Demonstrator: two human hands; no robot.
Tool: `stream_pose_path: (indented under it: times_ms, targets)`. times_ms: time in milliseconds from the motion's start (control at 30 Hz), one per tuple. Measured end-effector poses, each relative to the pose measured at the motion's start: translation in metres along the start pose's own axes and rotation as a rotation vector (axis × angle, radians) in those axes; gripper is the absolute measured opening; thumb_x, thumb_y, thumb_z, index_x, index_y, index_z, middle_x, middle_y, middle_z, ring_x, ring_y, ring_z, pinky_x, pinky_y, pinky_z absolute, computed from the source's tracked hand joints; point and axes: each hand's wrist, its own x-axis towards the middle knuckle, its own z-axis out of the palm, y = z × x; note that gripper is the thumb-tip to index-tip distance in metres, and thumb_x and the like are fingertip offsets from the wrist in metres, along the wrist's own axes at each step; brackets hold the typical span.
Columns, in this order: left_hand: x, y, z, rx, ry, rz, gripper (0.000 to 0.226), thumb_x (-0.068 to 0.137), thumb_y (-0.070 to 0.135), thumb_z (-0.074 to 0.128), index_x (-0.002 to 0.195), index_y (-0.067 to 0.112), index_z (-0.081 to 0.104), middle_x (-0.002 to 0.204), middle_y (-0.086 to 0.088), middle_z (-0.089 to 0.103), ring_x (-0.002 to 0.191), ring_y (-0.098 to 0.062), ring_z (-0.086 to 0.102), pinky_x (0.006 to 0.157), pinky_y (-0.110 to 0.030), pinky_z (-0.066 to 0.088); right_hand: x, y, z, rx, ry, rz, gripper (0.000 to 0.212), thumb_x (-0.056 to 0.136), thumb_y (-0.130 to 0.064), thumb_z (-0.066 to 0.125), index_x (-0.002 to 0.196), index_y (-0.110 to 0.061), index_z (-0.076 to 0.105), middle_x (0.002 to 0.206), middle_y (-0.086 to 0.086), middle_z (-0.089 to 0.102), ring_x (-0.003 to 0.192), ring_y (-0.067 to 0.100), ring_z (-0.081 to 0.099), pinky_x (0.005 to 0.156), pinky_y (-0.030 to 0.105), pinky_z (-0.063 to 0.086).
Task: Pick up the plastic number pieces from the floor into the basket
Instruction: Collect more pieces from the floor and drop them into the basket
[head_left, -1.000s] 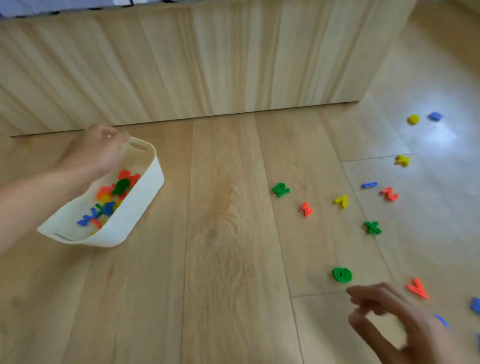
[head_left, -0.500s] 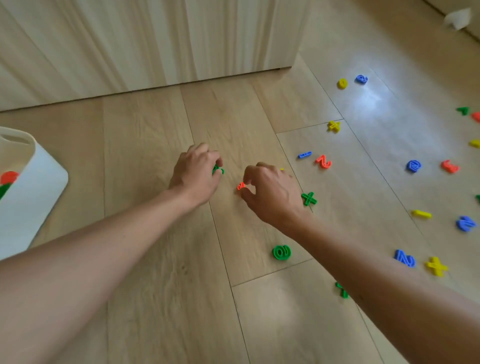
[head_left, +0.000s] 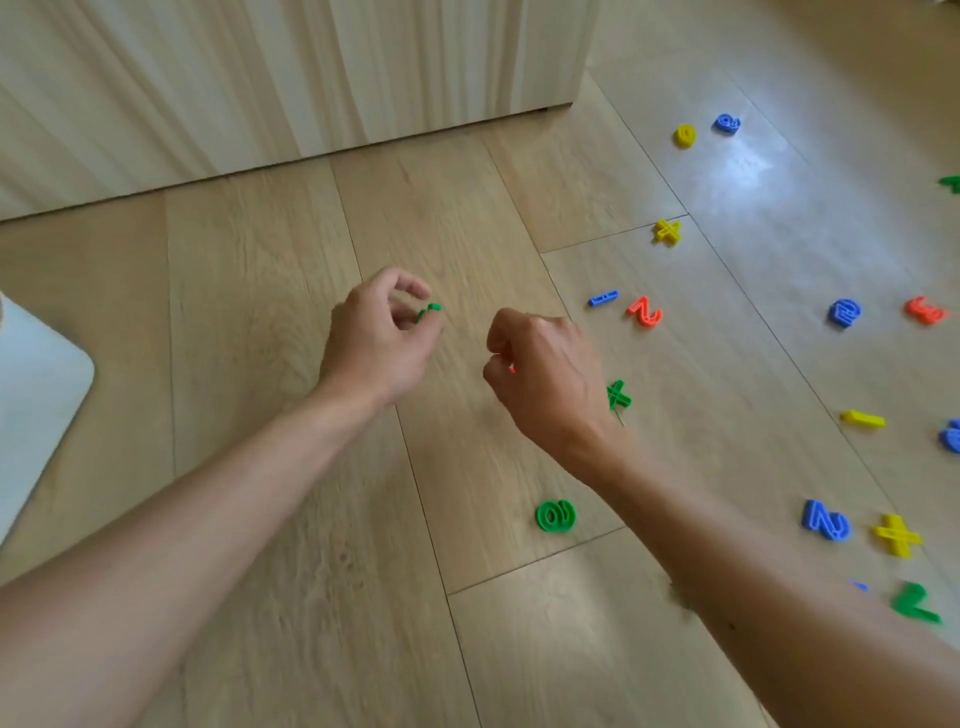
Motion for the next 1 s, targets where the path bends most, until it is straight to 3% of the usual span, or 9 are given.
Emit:
stream_pose_path:
  times_ms: [67, 200, 267, 433, 500, 567, 700, 800, 1000]
  targets:
    - [-0.016, 0.009, 0.008, -0.321, -0.044, -0.31, 0.009, 0.089, 0.021, 0.056, 0.092, 0.017, 0.063, 0.082, -0.003, 0.073, 0.072, -0.014, 0.061, 0.06, -0.024, 0.043, -0.008, 0.005, -0.018, 0.241, 0.064, 0.083, 0.012, 0.081, -0.008, 0.061, 0.091, -0.013, 0.065, 0.075, 0.001, 0.069, 0.073, 0.021, 0.063, 0.067, 0.035, 0.049]
    - [-0.04, 0.03, 0.023, -1.004, -0.401, -0.815, 0.033, 0.097, 0.031, 0.041, 0.103, 0.008, 0.064, 0.083, -0.013, 0.064, 0.071, -0.022, 0.054, 0.061, -0.031, 0.044, -0.022, -0.003, -0.047, 0.557, 0.152, 0.0, 0.011, 0.079, -0.005, 0.067, 0.084, -0.013, 0.063, 0.072, -0.006, 0.068, 0.068, 0.007, 0.064, 0.058, 0.01, 0.04]
    - [-0.044, 0.037, 0.032, -1.154, -0.517, -0.814, 0.042, 0.1, 0.039, 0.036, 0.107, 0.009, 0.064, 0.087, -0.01, 0.061, 0.075, -0.019, 0.056, 0.065, -0.029, 0.048, -0.029, -0.007, -0.049, 0.526, 0.014, -0.07, 0.01, 0.078, -0.008, 0.072, 0.083, -0.015, 0.066, 0.074, -0.009, 0.069, 0.074, 0.003, 0.064, 0.061, 0.005, 0.039]
    - [-0.047, 0.03, 0.04, -1.026, -0.326, -0.804, 0.033, 0.1, 0.035, 0.047, 0.073, 0.016, 0.049, 0.06, -0.001, 0.048, 0.039, -0.006, 0.034, 0.031, -0.014, 0.023, -0.006, 0.03, -0.049, 0.394, 0.079, -0.059, 0.011, 0.083, -0.012, 0.072, 0.093, -0.018, 0.071, 0.09, -0.009, 0.067, 0.081, 0.0, 0.058, 0.072, 0.009, 0.038]
    - [-0.054, 0.023, 0.038, -0.766, -0.351, -0.646, 0.036, 0.098, 0.041, 0.049, 0.071, 0.017, 0.048, 0.057, 0.001, 0.047, 0.037, -0.006, 0.033, 0.031, -0.016, 0.023, 0.011, 0.052, -0.044, 0.1, -0.082, -0.065, 0.022, 0.085, -0.012, 0.069, 0.105, -0.021, 0.07, 0.107, -0.005, 0.064, 0.098, 0.011, 0.057, 0.084, 0.026, 0.042]
    - [-0.067, 0.014, 0.037, -0.275, -0.403, -0.273, 0.042, 0.094, 0.048, 0.051, 0.066, 0.017, 0.054, 0.053, 0.007, 0.049, 0.038, -0.003, 0.038, 0.037, -0.017, 0.029, 0.02, 0.067, -0.035, -0.151, -0.226, -0.143, 0.027, 0.088, -0.015, 0.067, 0.113, -0.024, 0.069, 0.117, -0.004, 0.063, 0.11, 0.018, 0.054, 0.088, 0.033, 0.04]
    - [-0.094, 0.009, 0.043, 0.371, -0.543, 0.296, 0.041, 0.079, 0.062, 0.062, 0.083, 0.022, 0.064, 0.068, 0.008, 0.061, 0.061, -0.008, 0.057, 0.054, -0.026, 0.043, 0.026, 0.076, -0.024, -0.214, -0.177, -0.224, 0.023, 0.09, -0.025, 0.067, 0.112, -0.023, 0.068, 0.109, -0.005, 0.065, 0.109, 0.02, 0.054, 0.088, 0.033, 0.037]
    - [-0.108, 0.006, 0.052, 0.573, -0.593, 0.471, 0.048, 0.075, 0.062, 0.066, 0.094, 0.02, 0.057, 0.086, 0.005, 0.065, 0.077, -0.018, 0.062, 0.061, -0.03, 0.046, 0.029, 0.079, -0.019, -0.239, -0.134, -0.235, 0.028, 0.09, -0.032, 0.068, 0.116, -0.022, 0.069, 0.106, -0.003, 0.064, 0.108, 0.019, 0.054, 0.084, 0.03, 0.03]
    - [-0.114, 0.001, 0.058, 0.602, -0.563, 0.55, 0.025, 0.088, 0.04, 0.064, 0.095, 0.018, 0.053, 0.093, 0.002, 0.063, 0.083, -0.021, 0.063, 0.059, -0.029, 0.039, 0.028, 0.085, -0.018, -0.148, -0.192, -0.144, 0.014, 0.09, -0.024, 0.069, 0.1, -0.015, 0.07, 0.106, 0.001, 0.056, 0.097, 0.022, 0.058, 0.08, 0.036, 0.047]
